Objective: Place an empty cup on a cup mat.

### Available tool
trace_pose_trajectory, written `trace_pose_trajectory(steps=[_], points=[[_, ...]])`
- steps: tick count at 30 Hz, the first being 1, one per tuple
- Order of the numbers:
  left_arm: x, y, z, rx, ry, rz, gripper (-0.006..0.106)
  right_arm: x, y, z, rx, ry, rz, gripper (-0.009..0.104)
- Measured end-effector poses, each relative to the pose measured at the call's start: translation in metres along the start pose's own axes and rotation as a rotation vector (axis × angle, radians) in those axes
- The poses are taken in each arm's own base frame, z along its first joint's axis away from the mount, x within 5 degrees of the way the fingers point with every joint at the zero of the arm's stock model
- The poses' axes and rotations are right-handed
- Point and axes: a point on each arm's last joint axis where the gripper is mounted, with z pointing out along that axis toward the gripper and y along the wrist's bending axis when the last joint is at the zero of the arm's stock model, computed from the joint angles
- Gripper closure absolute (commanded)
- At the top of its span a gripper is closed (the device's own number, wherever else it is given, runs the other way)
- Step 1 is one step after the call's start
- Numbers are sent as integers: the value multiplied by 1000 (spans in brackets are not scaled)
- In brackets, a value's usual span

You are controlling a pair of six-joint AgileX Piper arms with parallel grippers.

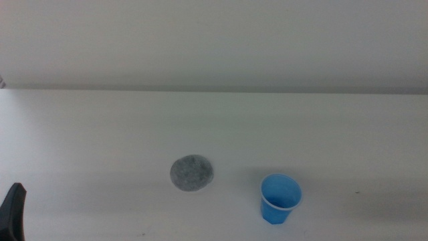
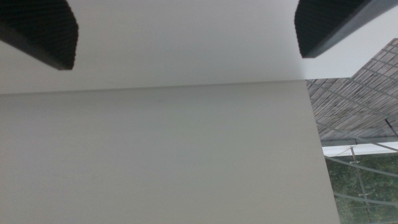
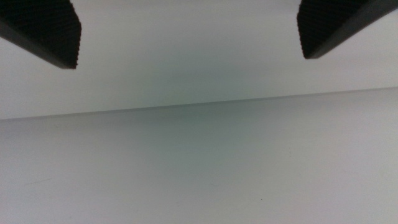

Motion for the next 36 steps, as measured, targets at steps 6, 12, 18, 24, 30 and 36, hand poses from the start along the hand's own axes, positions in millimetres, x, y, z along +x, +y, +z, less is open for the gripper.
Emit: trace_pose_trajectory(steps=[6, 12, 18, 24, 30, 36], points=[[0, 0, 0, 0, 0, 0, 7, -4, 1, 0, -8, -46, -19, 2], [0, 0, 0, 0, 0, 0, 7, -67, 3, 11, 25, 151, -72, 2], [0, 0, 0, 0, 0, 0, 7, -128, 3, 50, 78, 604, -119, 2], [0, 0, 0, 0, 0, 0, 7, -149, 5, 95, 113, 757, -66, 2], [0, 0, 0, 0, 0, 0, 7, -146, 7, 132, 101, 860, -64, 2], [0, 0, 0, 0, 0, 0, 7, -130, 51, 191, -16, 1065, -160, 2]])
